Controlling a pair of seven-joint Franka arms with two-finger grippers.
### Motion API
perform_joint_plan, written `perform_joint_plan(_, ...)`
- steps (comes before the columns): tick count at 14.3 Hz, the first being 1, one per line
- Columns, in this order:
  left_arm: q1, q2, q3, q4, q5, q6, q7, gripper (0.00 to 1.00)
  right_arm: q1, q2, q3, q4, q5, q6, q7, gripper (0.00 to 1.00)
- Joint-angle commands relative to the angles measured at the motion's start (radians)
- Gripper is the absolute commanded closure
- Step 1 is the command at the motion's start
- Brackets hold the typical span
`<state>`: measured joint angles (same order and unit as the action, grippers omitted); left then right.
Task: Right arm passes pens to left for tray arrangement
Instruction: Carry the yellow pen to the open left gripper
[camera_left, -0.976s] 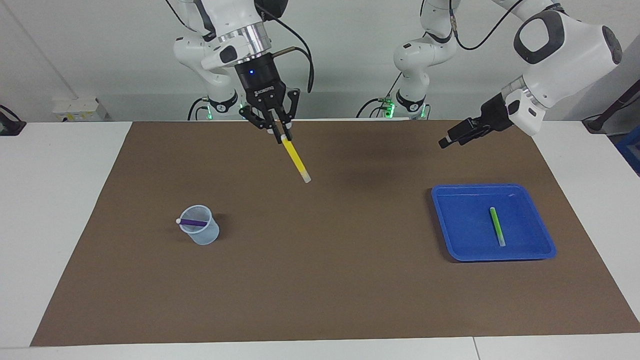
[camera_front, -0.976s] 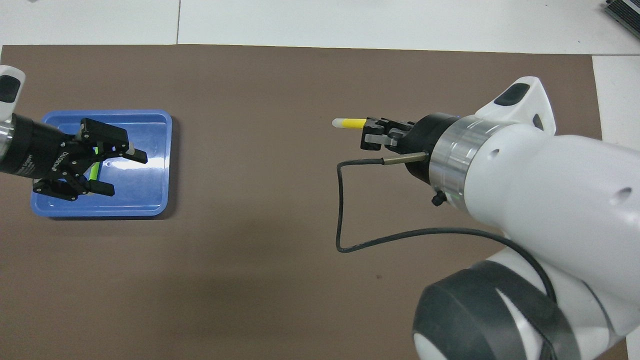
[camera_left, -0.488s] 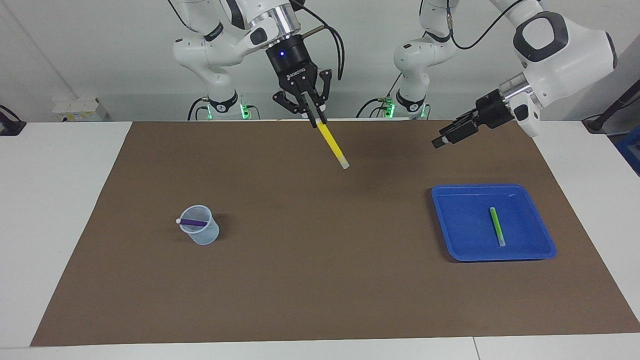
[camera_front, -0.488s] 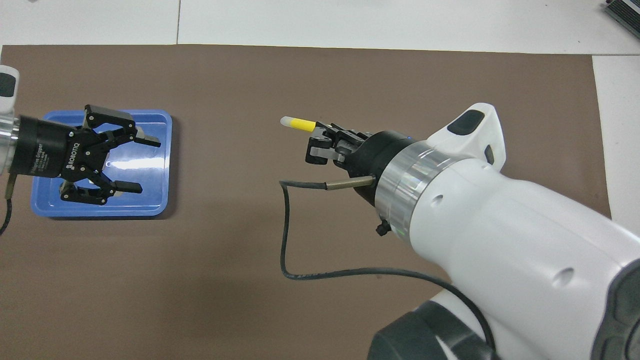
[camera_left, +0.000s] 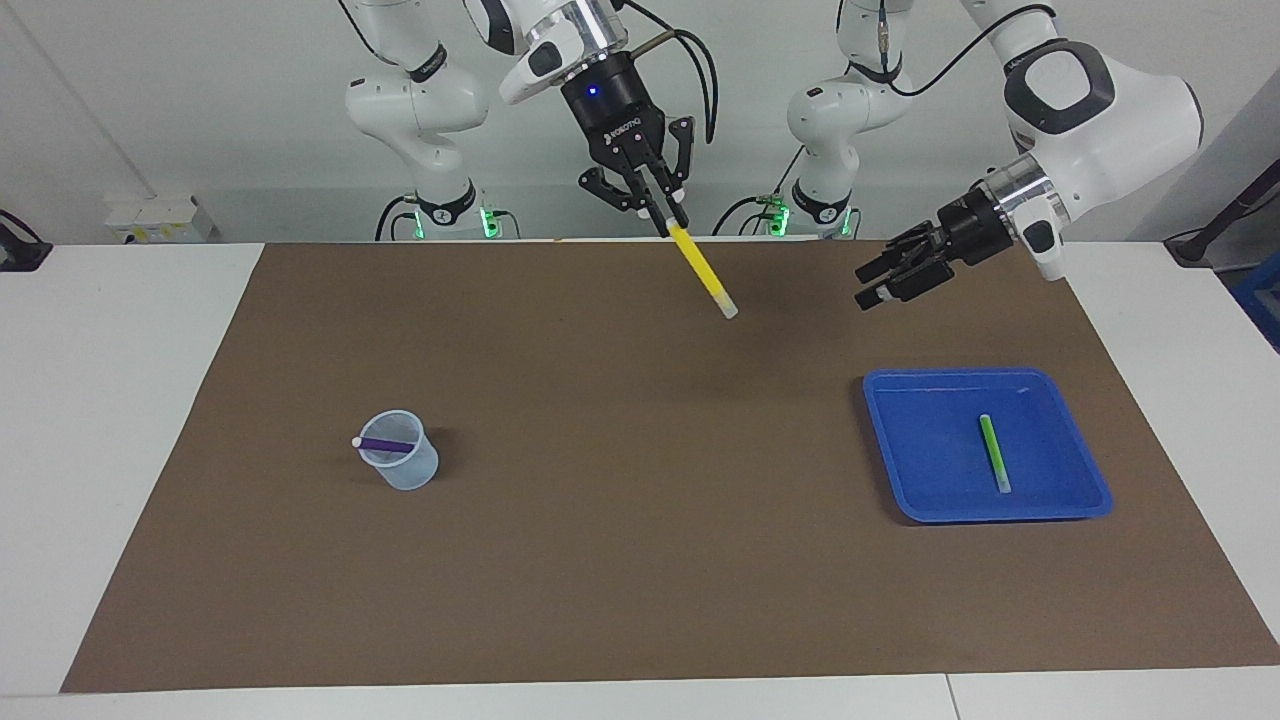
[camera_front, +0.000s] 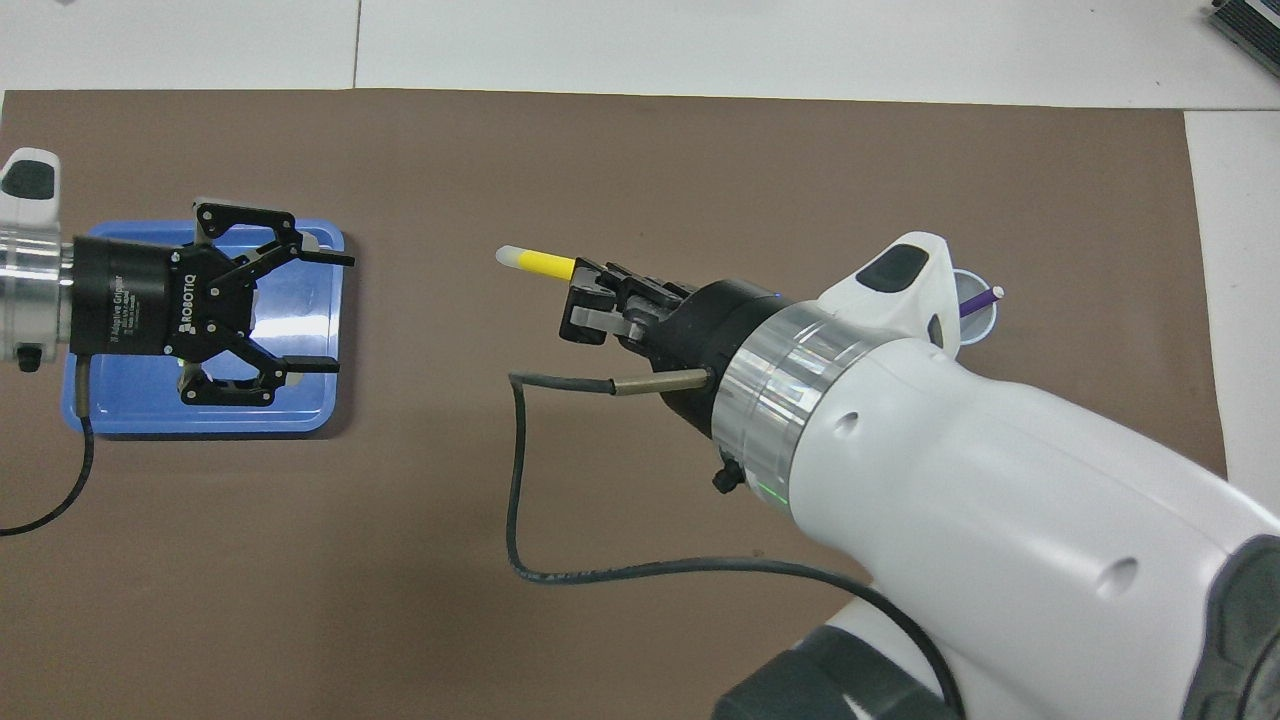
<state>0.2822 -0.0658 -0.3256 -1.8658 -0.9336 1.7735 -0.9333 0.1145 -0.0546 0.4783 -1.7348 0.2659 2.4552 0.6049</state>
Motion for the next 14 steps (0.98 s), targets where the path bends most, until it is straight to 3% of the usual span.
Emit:
perform_joint_plan(1,-0.023,-0.034,0.008,-0.039,-0.065,0.049,-0.088,0.09,0.001,0.032,0.031,0.023,0.033,0.013,-0.036,1.0)
perform_joint_plan(6,-0.026,-0.034,0.007,-0.038,-0.119,0.04,-0.162,0.1,0.05,0.036,0.032,0.028,0.039,0.014,-0.016,1.0)
perform_joint_plan(11,-0.133,-0.026,0.007,-0.024,-0.119,0.124,-0.315,0.12,0.091,0.038,0.033,0.028,0.039,0.016,0.025,1.0)
perform_joint_plan(14,-0.146,-0.032,0.005,-0.012,-0.119,0.115,-0.36,0.13,0.096,0.05,0.032,0.021,0.036,0.016,0.053,1.0)
